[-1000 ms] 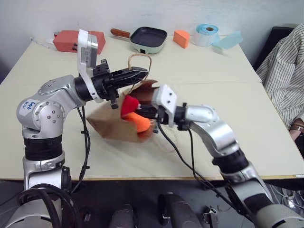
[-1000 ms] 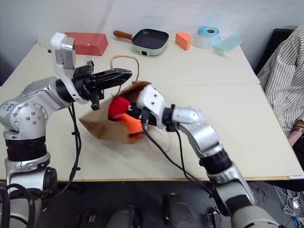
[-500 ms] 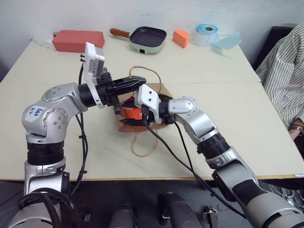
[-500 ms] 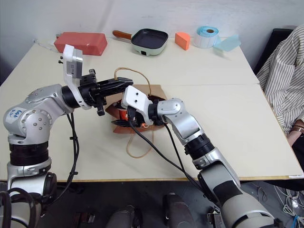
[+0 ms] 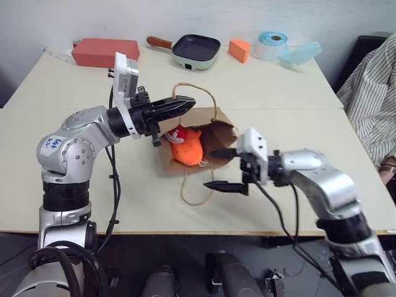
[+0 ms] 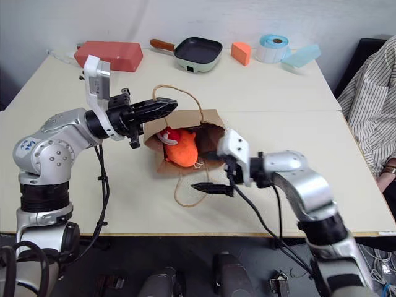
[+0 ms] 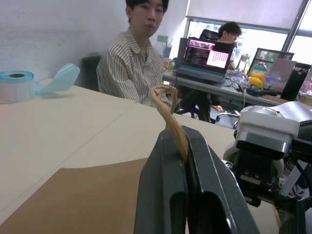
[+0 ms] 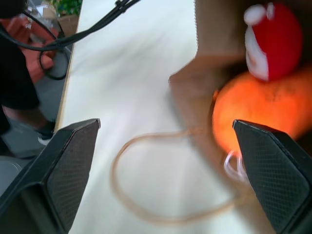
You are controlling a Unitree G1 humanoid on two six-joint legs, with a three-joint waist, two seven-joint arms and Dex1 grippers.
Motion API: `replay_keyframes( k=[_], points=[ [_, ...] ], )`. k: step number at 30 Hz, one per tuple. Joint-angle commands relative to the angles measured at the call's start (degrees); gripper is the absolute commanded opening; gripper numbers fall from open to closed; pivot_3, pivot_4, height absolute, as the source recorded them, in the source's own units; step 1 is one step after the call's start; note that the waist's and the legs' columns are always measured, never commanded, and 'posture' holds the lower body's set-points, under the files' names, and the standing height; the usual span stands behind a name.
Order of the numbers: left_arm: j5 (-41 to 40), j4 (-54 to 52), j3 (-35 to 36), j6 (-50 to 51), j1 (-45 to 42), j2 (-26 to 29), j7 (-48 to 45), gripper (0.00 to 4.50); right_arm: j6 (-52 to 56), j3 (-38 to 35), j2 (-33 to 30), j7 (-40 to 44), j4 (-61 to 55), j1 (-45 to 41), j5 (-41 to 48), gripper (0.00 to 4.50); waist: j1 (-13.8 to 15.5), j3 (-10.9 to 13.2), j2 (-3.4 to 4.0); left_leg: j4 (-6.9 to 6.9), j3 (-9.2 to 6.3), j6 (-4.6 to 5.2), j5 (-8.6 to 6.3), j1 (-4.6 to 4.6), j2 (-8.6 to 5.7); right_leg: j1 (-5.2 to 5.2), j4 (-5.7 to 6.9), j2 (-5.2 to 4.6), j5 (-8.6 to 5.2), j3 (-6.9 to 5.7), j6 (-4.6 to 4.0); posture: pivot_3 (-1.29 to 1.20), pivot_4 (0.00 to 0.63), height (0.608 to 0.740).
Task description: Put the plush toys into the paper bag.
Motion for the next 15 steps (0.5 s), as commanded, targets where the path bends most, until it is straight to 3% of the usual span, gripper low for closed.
replay_keyframes(
  k=[1,4,8,15],
  points=[
    [-0.44,-1.1,0.07,-0.89,-1.12,0.33,-0.83,0.0,10.5,-5.4,-0.78,-6.75,-5.89,6.07,5.17,4.47,0.11,-0.01,-0.01,0.0,-0.01,-0.01,0.01,0.03,0.0,0.02,0.02,0.0,0.0,-0.01,0.0,0.0,0.15,0.74],
    [-0.94,-0.87,0.05,-0.56,-1.83,-0.13,-0.64,0.0,13.66,-3.57,1.14,-10.15,-5.82,10.31,5.97,4.47,0.08,0.0,-0.01,-0.02,-0.01,-0.03,0.01,0.07,0.0,0.05,-0.01,0.01,0.0,0.01,0.0,0.0,0.15,0.74],
    [0.08,1.04,0.22,-0.84,-3.3,-0.81,0.94,0.0,12.61,2.01,2.48,-14.66,0.75,10.28,0.23,4.47,0.03,0.0,0.0,0.02,0.07,-0.02,0.01,0.12,-0.01,0.04,0.06,0.02,0.0,0.1,0.0,0.0,0.15,0.74],
    [0.8,2.63,0.02,-1.45,-4.27,-0.78,1.21,0.0,23.96,-3.3,8.97,-17.86,2.35,7.8,9.65,4.47,0.01,-0.07,-0.1,0.09,0.09,-0.03,0.01,0.2,-0.04,0.1,0.15,0.0,0.0,0.14,0.0,0.0,0.15,0.74]
  ],
)
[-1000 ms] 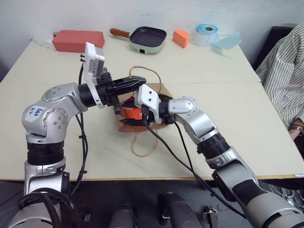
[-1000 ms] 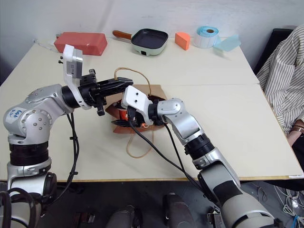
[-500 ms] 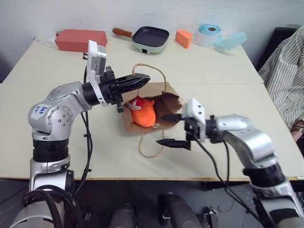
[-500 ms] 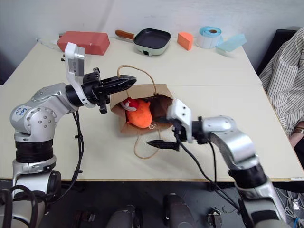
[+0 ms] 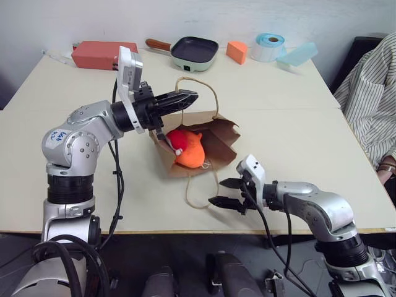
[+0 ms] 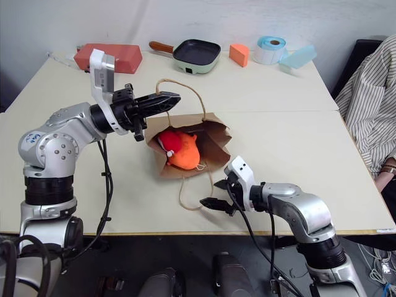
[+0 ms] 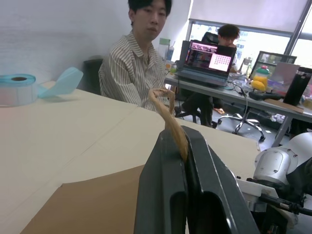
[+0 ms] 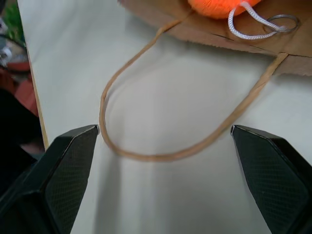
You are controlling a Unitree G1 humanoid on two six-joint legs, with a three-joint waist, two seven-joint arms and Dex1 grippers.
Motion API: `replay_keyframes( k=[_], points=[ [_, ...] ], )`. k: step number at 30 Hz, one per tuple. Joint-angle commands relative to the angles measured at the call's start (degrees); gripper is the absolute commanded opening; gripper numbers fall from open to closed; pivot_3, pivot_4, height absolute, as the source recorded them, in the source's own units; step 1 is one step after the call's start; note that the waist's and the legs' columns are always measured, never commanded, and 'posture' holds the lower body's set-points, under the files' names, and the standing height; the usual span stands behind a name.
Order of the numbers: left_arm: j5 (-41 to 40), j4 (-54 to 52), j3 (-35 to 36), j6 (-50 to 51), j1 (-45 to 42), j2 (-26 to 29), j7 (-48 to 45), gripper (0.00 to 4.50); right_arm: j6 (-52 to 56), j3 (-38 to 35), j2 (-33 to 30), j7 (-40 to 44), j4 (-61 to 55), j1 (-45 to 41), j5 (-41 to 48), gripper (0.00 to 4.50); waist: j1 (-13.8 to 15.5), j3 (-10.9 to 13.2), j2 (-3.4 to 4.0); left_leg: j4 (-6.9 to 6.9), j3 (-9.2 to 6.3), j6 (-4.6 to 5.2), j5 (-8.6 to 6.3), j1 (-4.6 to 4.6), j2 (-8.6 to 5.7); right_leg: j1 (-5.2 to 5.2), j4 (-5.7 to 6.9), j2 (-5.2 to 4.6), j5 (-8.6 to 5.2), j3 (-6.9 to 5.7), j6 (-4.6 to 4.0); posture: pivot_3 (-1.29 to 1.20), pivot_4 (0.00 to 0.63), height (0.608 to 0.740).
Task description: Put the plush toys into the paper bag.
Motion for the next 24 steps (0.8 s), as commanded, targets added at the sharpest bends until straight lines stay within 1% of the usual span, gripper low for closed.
replay_keyframes(
  k=[1,5,6,8,12,14,17,18,19,21,23,24],
  points=[
    [0.04,-1.39,0.5,-1.26,-0.98,0.24,-0.37,0.0,6.45,-1.51,3.17,-2.0,0.35,-0.65,4.78,4.47,-0.01,0.0,0.0,0.0,-0.01,0.0,0.0,-0.01,0.0,0.0,-0.01,0.0,0.0,0.0,0.0,0.0,0.15,0.74],
    [0.01,-2.51,0.25,-1.14,-0.44,0.05,-0.22,0.0,8.84,-0.91,6.88,-3.57,2.44,-2.18,6.04,4.47,-0.1,0.0,0.0,-0.06,-0.01,-0.01,0.0,-0.01,0.03,-0.03,-0.03,0.02,0.0,-0.02,0.0,0.0,0.15,0.74],
    [-0.07,-2.72,0.29,-1.07,-0.35,0.06,-0.16,0.0,8.8,-0.85,7.43,-4.04,3.46,-2.5,5.75,4.2,-0.09,0.0,0.0,-0.06,-0.01,-0.01,0.0,-0.01,0.03,-0.03,-0.04,0.02,0.0,-0.01,0.0,0.0,0.15,0.74],
    [-0.08,-2.84,0.34,-1.04,-0.29,0.17,-0.15,0.0,8.12,-0.67,7.81,-4.62,5.57,-3.03,4.83,3.85,-0.01,0.0,0.0,-0.05,-0.01,-0.01,0.0,-0.02,0.03,-0.03,-0.04,0.02,0.0,-0.02,0.0,0.0,0.15,0.74],
    [-0.06,-2.85,0.65,-1.0,-0.26,0.63,-0.19,0.0,7.3,-0.23,6.83,-4.45,6.69,-2.98,4.57,2.47,0.01,0.0,0.0,-0.06,-0.01,-0.01,0.0,-0.04,0.03,-0.03,-0.07,0.02,0.0,-0.02,0.0,0.0,0.15,0.74],
    [-0.05,-3.0,0.79,-1.01,-0.09,0.88,-0.23,0.0,3.58,2.08,3.95,-2.24,4.46,-2.12,3.01,1.81,0.02,0.0,0.0,-0.07,-0.02,-0.01,0.0,-0.04,0.03,-0.03,-0.07,0.02,0.0,-0.03,0.0,0.0,0.15,0.74],
    [0.0,-3.16,0.79,-1.03,0.17,1.18,-0.35,0.0,-10.09,6.02,-1.74,2.92,-0.81,0.02,-2.7,1.81,0.29,0.0,0.0,-0.11,-0.03,0.0,0.0,-0.06,0.02,-0.03,-0.14,0.02,0.0,-0.04,0.0,0.0,0.15,0.74],
    [-0.01,-3.2,0.78,-0.98,0.27,1.31,-0.44,0.0,-17.44,7.06,-3.81,4.69,-2.19,0.78,-6.12,1.81,0.33,0.0,0.0,-0.12,-0.04,0.0,0.0,-0.08,0.0,-0.03,-0.17,0.02,0.0,-0.04,0.01,0.0,0.15,0.74],
    [0.05,-3.2,0.67,-0.98,0.35,1.47,-0.63,0.0,-21.56,6.87,-5.32,5.85,-3.05,0.9,-7.67,1.81,0.31,0.01,0.0,-0.12,-0.04,0.0,0.0,-0.1,-0.01,-0.03,-0.2,0.02,0.0,-0.04,0.01,0.0,0.15,0.74],
    [0.18,-3.1,0.44,-1.0,0.38,1.76,-1.03,0.0,-28.07,5.89,-7.68,9.69,-4.44,0.81,-8.46,1.81,0.19,0.01,-0.01,-0.12,-0.02,0.01,-0.01,-0.1,-0.04,-0.03,-0.2,0.02,0.0,-0.04,0.01,0.0,0.15,0.74],
    [0.21,-2.77,0.4,-0.99,0.21,1.98,-1.42,0.0,-34.52,7.53,-9.9,14.33,-4.57,0.29,-10.47,1.81,0.15,0.01,-0.01,-0.12,-0.02,0.0,-0.01,-0.07,-0.03,-0.02,-0.17,0.04,0.0,-0.03,0.01,0.0,0.15,0.74],
    [0.28,-2.53,0.32,-1.02,0.04,2.01,-1.58,0.0,-37.45,9.24,-10.97,16.34,-3.98,-0.5,-12.39,1.98,0.09,0.01,-0.01,-0.13,-0.02,-0.01,-0.01,-0.06,-0.03,-0.02,-0.17,0.05,0.0,-0.04,0.01,0.0,0.15,0.74]
  ],
)
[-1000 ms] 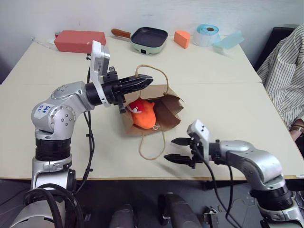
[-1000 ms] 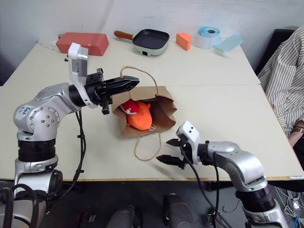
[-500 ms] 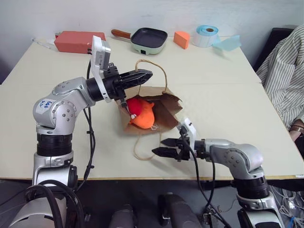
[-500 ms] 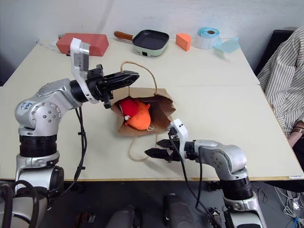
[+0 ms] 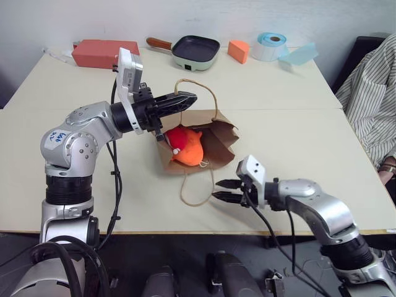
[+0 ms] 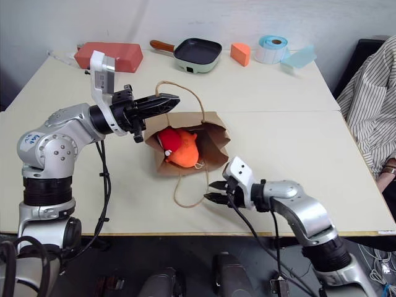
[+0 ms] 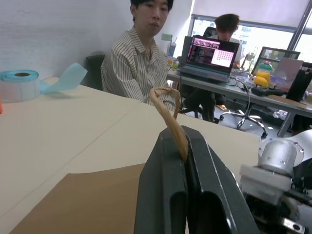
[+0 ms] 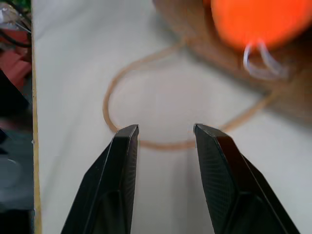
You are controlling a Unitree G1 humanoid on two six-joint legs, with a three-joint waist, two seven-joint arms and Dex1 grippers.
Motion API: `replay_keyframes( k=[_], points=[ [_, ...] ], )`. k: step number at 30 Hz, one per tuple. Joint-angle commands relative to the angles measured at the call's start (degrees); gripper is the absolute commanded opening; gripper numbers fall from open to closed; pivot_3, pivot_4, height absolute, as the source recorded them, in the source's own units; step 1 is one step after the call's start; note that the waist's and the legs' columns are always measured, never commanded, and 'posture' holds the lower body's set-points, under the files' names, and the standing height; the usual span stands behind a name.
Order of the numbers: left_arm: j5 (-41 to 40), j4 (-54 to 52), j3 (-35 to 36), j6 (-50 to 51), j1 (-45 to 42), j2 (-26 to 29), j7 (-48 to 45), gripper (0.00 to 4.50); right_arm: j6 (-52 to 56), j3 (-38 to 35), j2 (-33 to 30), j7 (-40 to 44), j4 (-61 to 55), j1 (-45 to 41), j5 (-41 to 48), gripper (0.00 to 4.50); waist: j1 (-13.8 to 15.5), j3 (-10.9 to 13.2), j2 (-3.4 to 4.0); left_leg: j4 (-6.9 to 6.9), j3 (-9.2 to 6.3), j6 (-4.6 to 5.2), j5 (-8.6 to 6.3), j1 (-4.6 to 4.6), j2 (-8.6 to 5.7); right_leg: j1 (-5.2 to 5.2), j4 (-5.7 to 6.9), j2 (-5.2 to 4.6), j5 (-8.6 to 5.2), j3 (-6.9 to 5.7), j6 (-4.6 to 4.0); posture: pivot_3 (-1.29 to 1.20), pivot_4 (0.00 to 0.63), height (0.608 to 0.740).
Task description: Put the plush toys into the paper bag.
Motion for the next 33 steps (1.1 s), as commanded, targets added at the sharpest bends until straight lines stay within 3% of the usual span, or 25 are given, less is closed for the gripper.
replay_keyframes(
  k=[1,6,14,17,27,33],
  points=[
    [0.0,-1.54,0.61,-1.01,-0.7,1.05,-1.01,0.0,-11.0,3.96,-2.83,7.46,-0.89,-2.46,-4.86,2.2,-0.09,0.0,0.0,0.0,0.0,-0.01,0.0,0.01,0.01,0.0,0.0,0.01,0.0,0.0,0.0,0.0,0.15,0.74],
    [0.11,-1.34,0.33,-1.04,-1.33,0.54,-1.01,0.0,-23.22,10.85,-2.09,10.25,5.82,-4.87,-13.99,3.8,0.06,0.0,0.0,0.04,0.0,0.0,0.0,0.0,0.01,0.01,0.0,-0.01,0.0,0.0,0.0,0.0,0.15,0.74],
    [0.15,-1.38,0.45,-0.73,-1.68,0.29,-0.83,0.0,-28.42,16.66,3.38,10.57,18.64,-10.99,-22.86,3.8,-0.12,0.01,0.0,0.11,0.0,0.0,0.0,0.02,0.03,-0.01,0.1,-0.02,0.0,0.0,-0.01,0.0,0.15,0.74],
    [0.07,-1.51,0.65,-0.6,-1.65,0.28,-0.62,0.0,-28.54,17.76,4.27,11.24,21.93,-12.56,-24.76,3.21,-0.14,0.0,-0.01,0.12,-0.01,0.01,0.0,0.02,0.03,0.01,0.06,-0.04,0.0,-0.01,-0.01,0.0,0.15,0.74],
    [-0.35,-2.19,1.05,-0.42,-1.27,0.16,0.33,0.0,-29.18,18.66,3.38,15.61,21.09,-12.77,-25.45,0.02,-0.19,0.0,-0.01,0.17,-0.01,0.01,0.0,0.07,0.03,0.02,0.16,-0.05,0.0,0.0,-0.01,0.0,0.15,0.74],
    [-0.68,-2.21,1.39,-0.29,-1.26,0.24,0.41,0.0,-22.7,11.74,1.47,18.01,13.5,-11.56,-16.62,0.02,0.22,0.0,-0.01,0.18,-0.02,0.01,0.0,0.02,0.02,0.01,0.14,-0.07,0.0,-0.02,-0.01,0.0,0.15,0.74]
  ],
)
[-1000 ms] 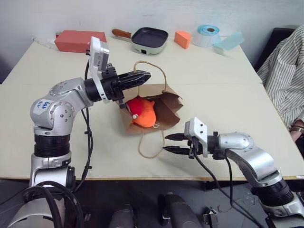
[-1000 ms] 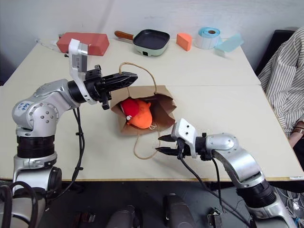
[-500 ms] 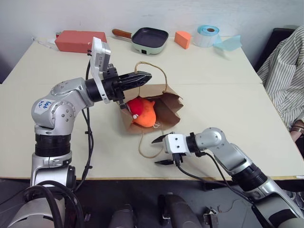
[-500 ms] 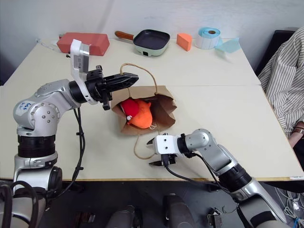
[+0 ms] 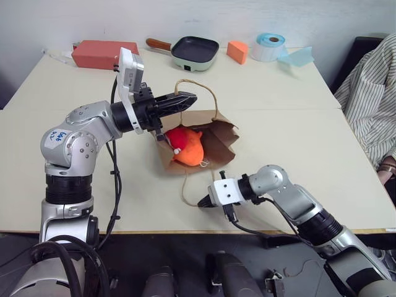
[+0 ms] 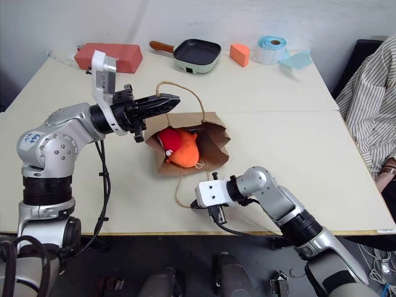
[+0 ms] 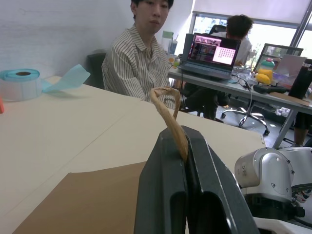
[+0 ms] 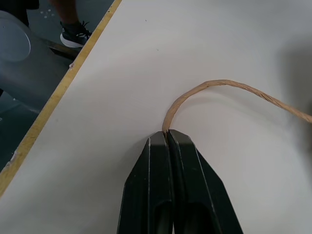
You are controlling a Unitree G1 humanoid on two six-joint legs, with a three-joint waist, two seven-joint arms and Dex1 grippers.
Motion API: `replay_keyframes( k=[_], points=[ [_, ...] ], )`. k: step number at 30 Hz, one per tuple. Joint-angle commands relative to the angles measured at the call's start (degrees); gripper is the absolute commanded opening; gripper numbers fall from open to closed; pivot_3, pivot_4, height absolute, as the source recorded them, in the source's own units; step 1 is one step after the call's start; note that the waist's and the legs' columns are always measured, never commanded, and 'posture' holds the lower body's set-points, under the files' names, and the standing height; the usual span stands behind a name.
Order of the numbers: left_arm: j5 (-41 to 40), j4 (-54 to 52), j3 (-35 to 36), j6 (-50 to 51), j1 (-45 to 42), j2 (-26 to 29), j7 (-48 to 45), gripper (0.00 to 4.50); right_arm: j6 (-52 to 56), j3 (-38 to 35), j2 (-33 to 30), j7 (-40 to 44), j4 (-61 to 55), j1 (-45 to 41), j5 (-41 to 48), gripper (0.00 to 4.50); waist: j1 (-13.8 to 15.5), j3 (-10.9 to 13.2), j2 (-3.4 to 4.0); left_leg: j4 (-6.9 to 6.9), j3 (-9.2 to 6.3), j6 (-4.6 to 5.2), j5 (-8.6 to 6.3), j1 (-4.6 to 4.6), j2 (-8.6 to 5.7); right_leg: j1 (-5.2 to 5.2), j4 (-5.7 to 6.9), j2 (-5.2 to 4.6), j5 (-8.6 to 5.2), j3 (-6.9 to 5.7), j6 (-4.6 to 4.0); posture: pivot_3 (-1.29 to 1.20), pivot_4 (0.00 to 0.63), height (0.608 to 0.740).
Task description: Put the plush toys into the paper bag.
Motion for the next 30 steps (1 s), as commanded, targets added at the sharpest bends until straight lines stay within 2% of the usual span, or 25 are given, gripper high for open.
replay_keyframes(
  k=[1,7,11,13,16,20,24,30],
  points=[
    [-1.25,-2.26,1.61,-0.39,-1.06,0.37,-0.04,0.0,8.52,-7.79,-2.49,2.35,-7.77,0.79,9.87,0.02,0.18,0.0,0.0,0.0,0.0,0.0,0.0,-0.02,0.0,0.0,-0.02,0.0,0.0,-0.01,0.0,0.0,0.15,0.74],
    [-1.46,-1.59,1.61,-0.7,-2.04,0.25,-1.11,0.0,34.34,-26.51,-7.35,1.72,-20.73,-2.81,40.96,0.02,0.1,0.01,0.02,-0.05,-0.05,0.01,-0.01,-0.03,0.03,-0.01,-0.04,0.0,0.0,-0.08,0.0,0.0,0.15,0.74],
    [-1.33,-0.7,1.54,-1.4,-3.28,-0.65,-1.37,0.0,43.12,-34.25,-9.25,-2.87,-21.49,-8.14,53.56,0.02,0.15,0.01,0.01,-0.07,-0.07,0.01,-0.01,-0.03,0.02,0.02,-0.09,0.0,0.0,-0.09,0.0,0.0,0.15,0.74],
    [-1.07,-0.21,1.28,-1.79,-3.77,-1.3,-1.5,0.0,45.38,-36.46,-8.94,-6.16,-20.42,-11.12,57.02,0.02,0.12,0.02,0.02,-0.08,-0.07,0.01,-0.01,-0.04,0.02,0.01,-0.09,0.0,0.0,-0.08,0.0,0.0,0.15,0.74],
    [-0.36,0.38,0.62,-2.57,-3.82,-2.19,-1.84,0.0,45.17,-36.92,-8.03,-9.87,-19.69,-13.57,57.0,0.02,0.11,0.02,0.02,-0.09,-0.06,0.01,-0.01,-0.04,0.02,0.01,-0.09,0.0,0.0,-0.08,0.0,0.0,0.15,0.74],
    [1.06,1.75,-0.75,-4.22,-3.24,-4.02,-2.15,0.0,41.54,-33.9,-7.88,-12.93,-19.29,-15.72,50.44,0.02,0.17,0.02,0.02,-0.08,-0.05,0.01,-0.01,-0.06,0.01,0.01,-0.11,0.0,0.0,-0.08,0.0,0.0,0.15,0.74],
    [1.25,1.16,-1.77,-4.7,-1.96,-4.58,-3.11,0.0,37.08,-28.93,-9.99,-10.53,-22.63,-11.16,44.0,0.02,0.33,0.02,0.02,-0.16,-0.06,0.01,-0.01,-0.07,0.01,0.0,-0.17,0.01,0.0,-0.08,0.0,0.0,0.15,0.74],
    [1.08,1.49,-1.74,-5.4,-2.32,-4.98,-4.05,0.0,33.13,-28.06,-6.03,-15.1,-23.28,-9.43,40.44,0.02,0.2,0.02,0.02,-0.13,-0.05,0.01,-0.01,-0.11,0.02,-0.04,-0.15,0.01,0.0,-0.08,0.0,0.0,0.15,0.74]
  ],
)
